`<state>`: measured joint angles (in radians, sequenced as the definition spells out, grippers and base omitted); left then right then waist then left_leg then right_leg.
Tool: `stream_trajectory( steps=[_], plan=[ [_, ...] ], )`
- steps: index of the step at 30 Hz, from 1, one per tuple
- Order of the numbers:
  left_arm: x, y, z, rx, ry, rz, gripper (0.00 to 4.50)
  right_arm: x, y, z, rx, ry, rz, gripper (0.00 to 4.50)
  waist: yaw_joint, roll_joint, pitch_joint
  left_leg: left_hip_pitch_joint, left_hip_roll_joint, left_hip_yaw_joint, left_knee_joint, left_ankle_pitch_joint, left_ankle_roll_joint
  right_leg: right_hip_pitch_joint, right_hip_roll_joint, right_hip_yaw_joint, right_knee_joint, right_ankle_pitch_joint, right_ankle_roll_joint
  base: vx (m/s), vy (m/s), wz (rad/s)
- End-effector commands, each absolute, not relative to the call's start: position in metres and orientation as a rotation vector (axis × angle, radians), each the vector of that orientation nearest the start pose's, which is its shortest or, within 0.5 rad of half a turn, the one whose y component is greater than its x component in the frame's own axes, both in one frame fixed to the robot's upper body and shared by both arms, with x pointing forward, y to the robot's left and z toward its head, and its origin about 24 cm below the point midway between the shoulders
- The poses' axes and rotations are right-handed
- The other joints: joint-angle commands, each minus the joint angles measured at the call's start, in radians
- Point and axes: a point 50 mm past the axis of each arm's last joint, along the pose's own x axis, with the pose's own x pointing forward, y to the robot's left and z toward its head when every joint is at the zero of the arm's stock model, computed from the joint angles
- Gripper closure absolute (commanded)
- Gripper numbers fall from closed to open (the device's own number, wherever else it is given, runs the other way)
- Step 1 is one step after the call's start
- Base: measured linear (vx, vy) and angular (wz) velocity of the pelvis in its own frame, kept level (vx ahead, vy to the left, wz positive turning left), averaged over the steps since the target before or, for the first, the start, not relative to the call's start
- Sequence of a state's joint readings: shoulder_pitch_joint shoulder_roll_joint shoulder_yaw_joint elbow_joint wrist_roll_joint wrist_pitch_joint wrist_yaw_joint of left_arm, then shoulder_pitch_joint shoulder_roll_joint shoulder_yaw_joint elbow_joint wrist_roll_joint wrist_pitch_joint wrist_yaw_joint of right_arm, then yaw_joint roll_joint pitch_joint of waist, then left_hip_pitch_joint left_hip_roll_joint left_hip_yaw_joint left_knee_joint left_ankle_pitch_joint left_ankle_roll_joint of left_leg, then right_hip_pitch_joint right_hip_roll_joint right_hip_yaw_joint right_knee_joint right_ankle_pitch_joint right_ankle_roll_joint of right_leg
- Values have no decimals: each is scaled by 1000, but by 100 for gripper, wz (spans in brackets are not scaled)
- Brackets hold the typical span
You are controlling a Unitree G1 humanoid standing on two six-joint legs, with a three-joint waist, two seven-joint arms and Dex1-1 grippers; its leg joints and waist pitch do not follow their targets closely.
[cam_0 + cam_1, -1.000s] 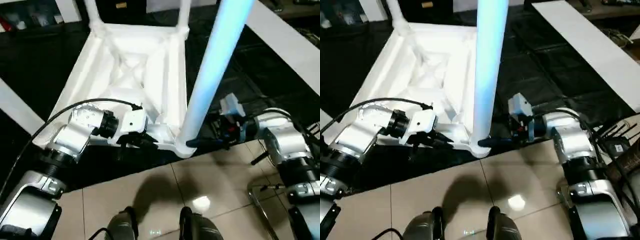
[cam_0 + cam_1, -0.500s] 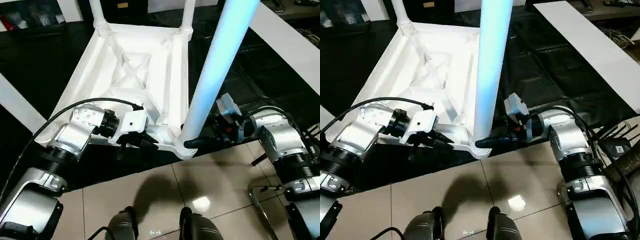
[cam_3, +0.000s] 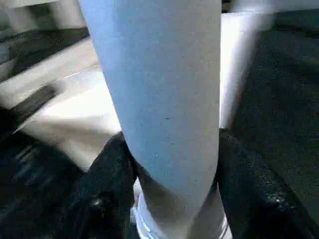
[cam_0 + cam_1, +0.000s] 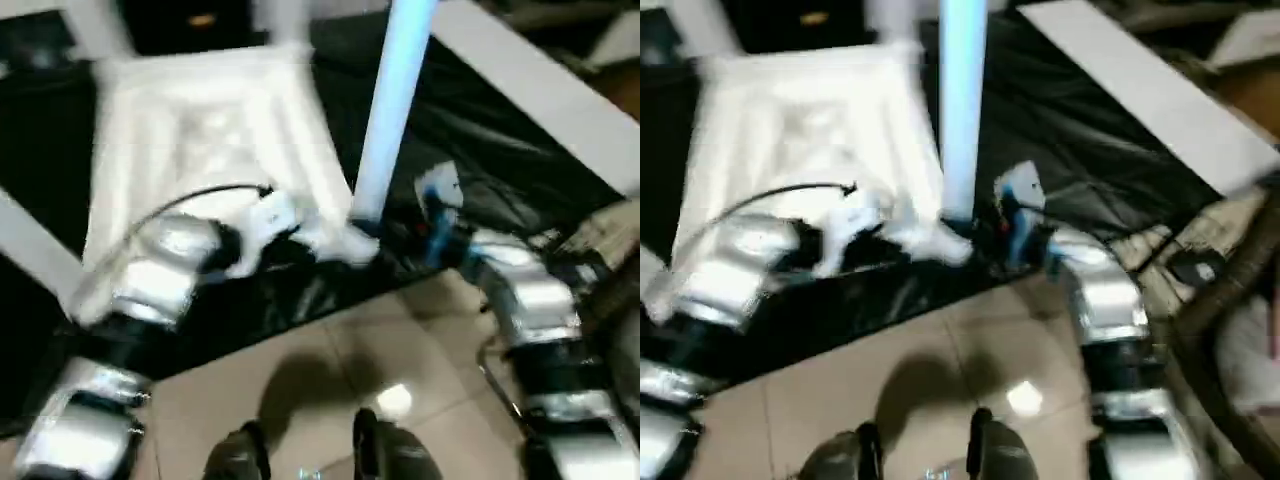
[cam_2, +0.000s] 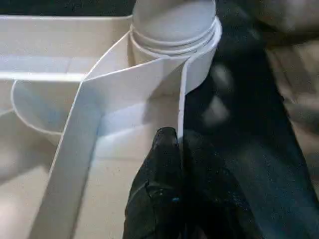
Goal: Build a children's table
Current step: Rotate leg to tighten
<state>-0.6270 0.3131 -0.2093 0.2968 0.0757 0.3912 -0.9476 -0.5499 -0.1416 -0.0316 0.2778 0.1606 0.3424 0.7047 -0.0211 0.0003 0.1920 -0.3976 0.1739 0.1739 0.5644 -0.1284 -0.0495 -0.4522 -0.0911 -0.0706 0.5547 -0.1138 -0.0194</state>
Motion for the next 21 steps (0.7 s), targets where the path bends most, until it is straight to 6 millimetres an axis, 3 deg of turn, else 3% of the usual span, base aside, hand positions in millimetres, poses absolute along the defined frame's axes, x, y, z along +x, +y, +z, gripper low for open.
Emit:
stream_trajectory(
  steps=[1,3,6,7,8,9,10,11,14,17,21],
  plan=[
    [337,91,109,398,250,-938,450,332,-75,97,116,137,787,253,3,-5,-75,19,28,-29,-70,-429,15,55,-55,23,-96,-722,-69,0,0,0],
    [340,71,112,353,222,-878,450,338,-63,95,144,143,643,253,-2,-5,-76,28,26,-27,-66,-446,14,46,-51,16,-106,-736,-59,0,0,0],
    [344,56,117,357,196,-853,450,341,-54,98,170,125,579,253,-4,5,-78,31,26,-30,-71,-459,25,52,-48,5,-115,-695,-48,0,0,0],
    [344,55,117,359,194,-847,450,341,-53,98,168,121,571,253,-3,5,-80,31,31,-30,-75,-466,31,55,-47,4,-112,-641,-54,0,0,0],
    [344,54,118,364,194,-845,450,341,-53,100,167,113,559,183,-1,7,-83,30,34,-29,-78,-455,38,59,-48,6,-106,-580,-73,0,0,0],
    [344,54,119,369,196,-848,450,341,-54,100,170,109,559,183,0,8,-83,28,35,-29,-81,-451,41,59,-48,8,-104,-556,-83,0,0,0],
    [344,59,118,397,195,-863,450,341,-61,98,161,113,551,183,2,9,-84,27,36,-26,-81,-454,45,58,-47,13,-98,-505,-109,0,0,0],
    [343,62,117,408,198,-872,450,340,-66,98,156,110,553,177,2,9,-84,27,36,-26,-81,-454,45,58,-47,13,-98,-505,-109,0,0,0],
    [338,72,112,441,216,-923,450,337,-82,95,119,94,600,144,10,8,-93,25,36,-18,-78,-408,61,67,-50,23,-85,-417,-152,0,0,0],
    [335,82,108,474,227,-968,450,333,-100,95,57,61,667,109,15,5,-96,22,35,-13,-72,-361,77,72,-52,28,-79,-386,-173,0,0,0],
    [332,93,105,487,230,-1032,450,327,-124,100,5,33,769,86,25,2,-98,18,32,-10,-65,-323,96,77,-53,30,-77,-413,-171,0,0,0]
  ],
)
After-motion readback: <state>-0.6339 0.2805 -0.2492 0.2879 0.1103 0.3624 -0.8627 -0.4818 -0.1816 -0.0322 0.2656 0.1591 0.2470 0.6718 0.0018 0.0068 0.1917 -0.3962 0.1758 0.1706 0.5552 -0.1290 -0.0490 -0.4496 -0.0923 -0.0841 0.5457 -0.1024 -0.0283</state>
